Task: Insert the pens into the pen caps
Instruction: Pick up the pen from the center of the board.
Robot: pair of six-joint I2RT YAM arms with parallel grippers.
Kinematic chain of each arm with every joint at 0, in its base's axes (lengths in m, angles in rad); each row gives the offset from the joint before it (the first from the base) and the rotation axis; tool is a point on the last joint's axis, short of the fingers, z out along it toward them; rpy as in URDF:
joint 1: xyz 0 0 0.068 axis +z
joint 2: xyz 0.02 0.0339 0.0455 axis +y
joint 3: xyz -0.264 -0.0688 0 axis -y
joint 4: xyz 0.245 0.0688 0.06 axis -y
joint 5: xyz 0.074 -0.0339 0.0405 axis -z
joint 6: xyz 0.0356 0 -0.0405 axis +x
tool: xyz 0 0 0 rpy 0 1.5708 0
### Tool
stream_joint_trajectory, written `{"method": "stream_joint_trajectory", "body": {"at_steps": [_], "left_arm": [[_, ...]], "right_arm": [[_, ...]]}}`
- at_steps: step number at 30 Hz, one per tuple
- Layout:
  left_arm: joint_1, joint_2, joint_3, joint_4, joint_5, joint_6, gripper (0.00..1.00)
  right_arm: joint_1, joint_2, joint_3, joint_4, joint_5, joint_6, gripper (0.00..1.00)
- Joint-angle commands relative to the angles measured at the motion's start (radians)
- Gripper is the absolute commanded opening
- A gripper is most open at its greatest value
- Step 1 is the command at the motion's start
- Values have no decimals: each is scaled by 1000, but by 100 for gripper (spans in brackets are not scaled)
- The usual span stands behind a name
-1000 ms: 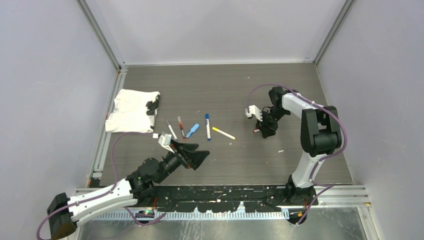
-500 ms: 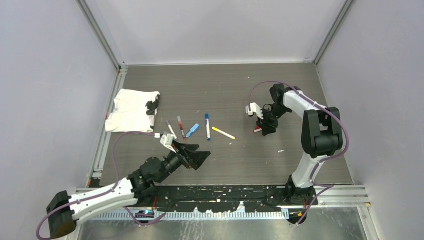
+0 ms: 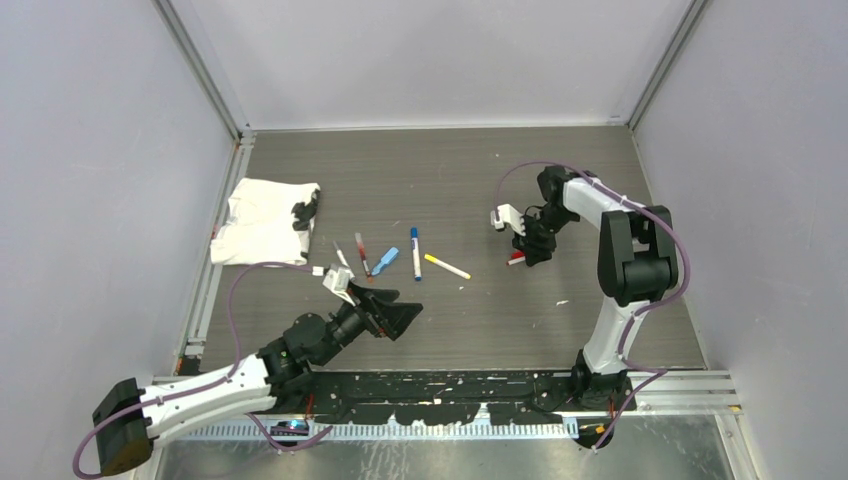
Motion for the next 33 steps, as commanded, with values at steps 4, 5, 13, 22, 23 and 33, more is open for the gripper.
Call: {"method": "stream_joint_trajectory", "body": {"at_steps": [4, 5, 13, 22, 23, 33], "left_arm": [[5, 10, 6, 82, -8, -6, 100], [5, 10, 5, 83, -8, -7, 100], [6, 22, -2, 107, -1, -22, 100], [6, 94, -19, 185, 21, -60, 100], [6, 110, -21, 196, 27, -68, 100], [15, 345, 49, 295, 137, -171, 100]], "right_arm": [[4, 18, -23, -4, 43, -43, 31], [5, 19, -29, -3, 44, -50, 29], [17, -44, -147, 114, 102, -68, 22], [52, -115, -215, 127, 113, -82, 1], [52, -135, -219, 116, 102, -88, 1], [103, -413, -321, 34, -20, -188, 1]]}}
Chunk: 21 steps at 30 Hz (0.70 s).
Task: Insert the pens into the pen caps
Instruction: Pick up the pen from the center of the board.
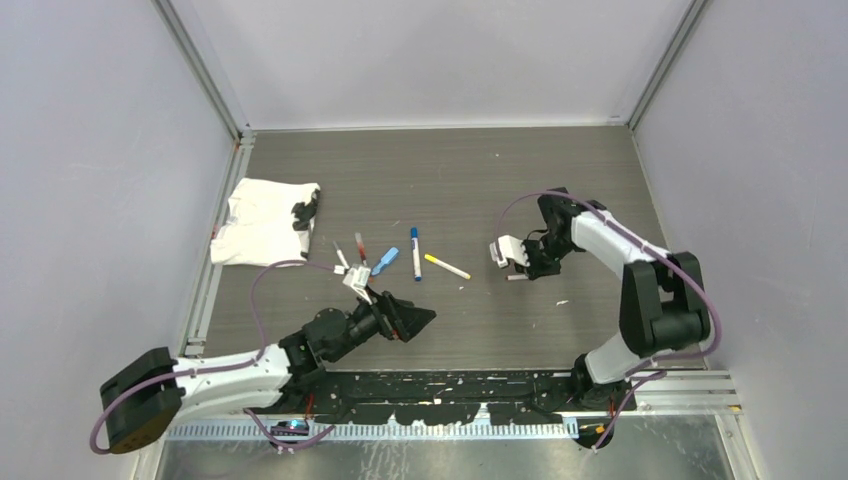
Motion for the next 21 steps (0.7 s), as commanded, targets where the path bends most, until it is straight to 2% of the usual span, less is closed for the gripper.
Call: {"method": "stream_joint_trajectory", "body": {"at_steps": [1, 4, 8, 13, 18, 21], "left_arm": [[15, 111, 68, 116, 79, -57, 100], [38, 237, 110, 189, 148, -88, 99], [100, 412, 203, 212, 317, -146, 92], [138, 618, 368, 126, 477, -180, 81], [138, 735, 506, -12, 515, -175, 76], [139, 785, 568, -69, 547, -166, 69]], "right_arm": [[44, -146, -37, -66, -80, -92, 1], [94, -248, -83, -68, -93, -155, 1], [174, -352, -128, -54, -105, -208, 1], [263, -407, -129, -65, -126, -229, 1], [327, -422, -137, -58, -122, -232, 1], [354, -428, -141, -42, -111, -221, 1]]}}
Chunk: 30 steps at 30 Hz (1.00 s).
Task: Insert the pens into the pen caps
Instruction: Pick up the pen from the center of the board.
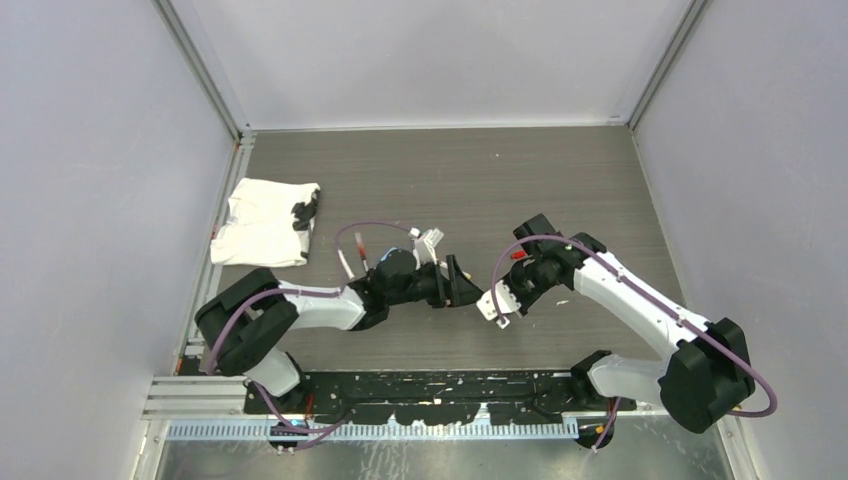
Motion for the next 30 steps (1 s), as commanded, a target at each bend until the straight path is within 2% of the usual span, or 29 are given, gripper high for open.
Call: {"method": "stream_joint_trajectory", "body": {"at_steps": [1, 17, 21, 24, 27, 28, 30], "left_arm": [[3, 62, 94, -95, 97, -2, 66], [-15, 228, 239, -121, 283, -1, 34], [-15, 252, 252, -110, 301, -2, 21], [-15, 269, 255, -88, 321, -9, 2], [-15, 277, 242, -39, 329, -19, 1], [-15, 271, 230, -27, 324, -20, 1], [-15, 248, 191, 30, 294, -17, 1]], "right_arm": [[35, -32, -7, 13, -7, -13, 1], [70, -48, -9, 39, -7, 22, 1], [72, -48, -16, 38, -2, 11, 1], [73, -50, -18, 38, -1, 8, 1], [73, -49, -19, 39, -10, 8, 2], [73, -50, -21, 42, -13, 16, 7], [70, -54, -17, 53, -34, 63, 30]]}}
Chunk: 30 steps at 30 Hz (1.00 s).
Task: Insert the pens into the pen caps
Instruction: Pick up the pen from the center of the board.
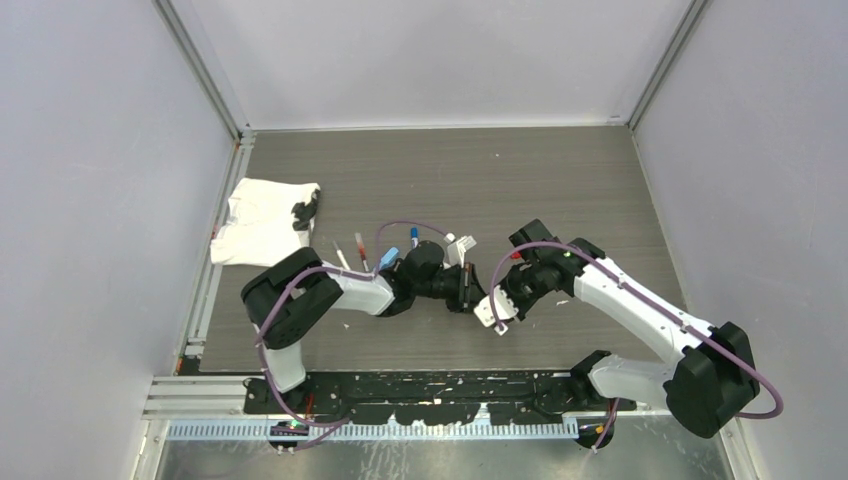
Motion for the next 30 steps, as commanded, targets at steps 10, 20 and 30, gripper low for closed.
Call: {"method": "stream_joint_trajectory", "body": {"at_steps": [10, 20, 30], "left_arm": [[-15, -282, -408, 404, -332, 167, 1], [-84, -621, -518, 141, -336, 548, 1], [-82, -923, -610, -45, -374, 558, 1]], "right_arm": [[-191, -30, 157, 96, -265, 720, 63], [-393, 286, 277, -243, -172, 106, 62], [-410, 553, 366, -63, 58, 40, 62]]}}
